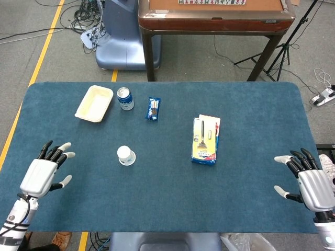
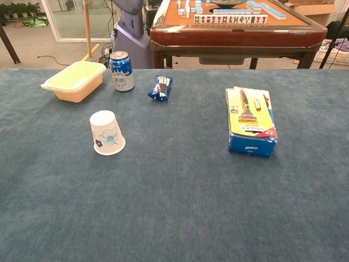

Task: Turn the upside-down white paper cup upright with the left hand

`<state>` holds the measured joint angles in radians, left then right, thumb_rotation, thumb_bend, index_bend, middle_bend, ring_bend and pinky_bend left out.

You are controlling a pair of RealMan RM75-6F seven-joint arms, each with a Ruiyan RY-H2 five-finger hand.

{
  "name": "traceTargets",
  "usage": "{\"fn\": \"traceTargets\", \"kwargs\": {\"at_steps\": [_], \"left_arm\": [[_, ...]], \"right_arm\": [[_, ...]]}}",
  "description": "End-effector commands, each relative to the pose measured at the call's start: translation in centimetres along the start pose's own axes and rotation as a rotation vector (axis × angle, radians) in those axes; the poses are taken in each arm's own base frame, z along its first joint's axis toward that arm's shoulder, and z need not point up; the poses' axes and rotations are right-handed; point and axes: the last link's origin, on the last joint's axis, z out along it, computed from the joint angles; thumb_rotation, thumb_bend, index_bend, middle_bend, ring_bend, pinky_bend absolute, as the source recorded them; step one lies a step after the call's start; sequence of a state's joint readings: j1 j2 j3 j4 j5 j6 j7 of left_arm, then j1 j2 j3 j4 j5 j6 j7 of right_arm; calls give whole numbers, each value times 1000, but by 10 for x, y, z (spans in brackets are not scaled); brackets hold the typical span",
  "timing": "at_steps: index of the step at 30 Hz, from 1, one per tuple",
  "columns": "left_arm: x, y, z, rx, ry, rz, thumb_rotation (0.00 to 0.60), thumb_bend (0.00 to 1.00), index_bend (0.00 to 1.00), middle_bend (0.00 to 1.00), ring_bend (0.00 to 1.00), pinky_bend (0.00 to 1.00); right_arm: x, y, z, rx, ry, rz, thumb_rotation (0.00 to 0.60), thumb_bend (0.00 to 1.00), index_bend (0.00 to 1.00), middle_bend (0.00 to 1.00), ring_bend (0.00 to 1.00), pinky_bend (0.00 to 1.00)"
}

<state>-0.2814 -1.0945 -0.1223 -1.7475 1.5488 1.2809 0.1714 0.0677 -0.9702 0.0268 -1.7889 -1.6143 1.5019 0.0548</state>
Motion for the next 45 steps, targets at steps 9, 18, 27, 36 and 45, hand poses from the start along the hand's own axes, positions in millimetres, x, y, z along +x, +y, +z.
{"fn": "traceTargets", "kwargs": {"at_steps": [9,18,27,36,45], "left_arm": [[-10,33,79,-125,-148,-37,600,206,272,100,85,8],[-33,59,117,-156,-252,-14,600,206,165,47,30,0],[-50,75,143,-146,-316,6,600,206,237,44,27,0],[-58,84,154,-128,-370,27,600,206,246,44,27,0],[-63,90,162,-112,-373,21,600,206,291,44,27,0]], "right_arm": [[0,-3,-1,-1,-10,0,600,54,298,292,137,74],[-1,-1,-1,-6,-18,5,600,54,298,292,137,75],[-5,0,2,-5,-33,10,600,54,298,292,137,74],[-5,4,-3,-24,-28,11,600,54,298,292,137,75],[-5,6,-4,-29,-26,15,600,54,298,292,137,74]]}}
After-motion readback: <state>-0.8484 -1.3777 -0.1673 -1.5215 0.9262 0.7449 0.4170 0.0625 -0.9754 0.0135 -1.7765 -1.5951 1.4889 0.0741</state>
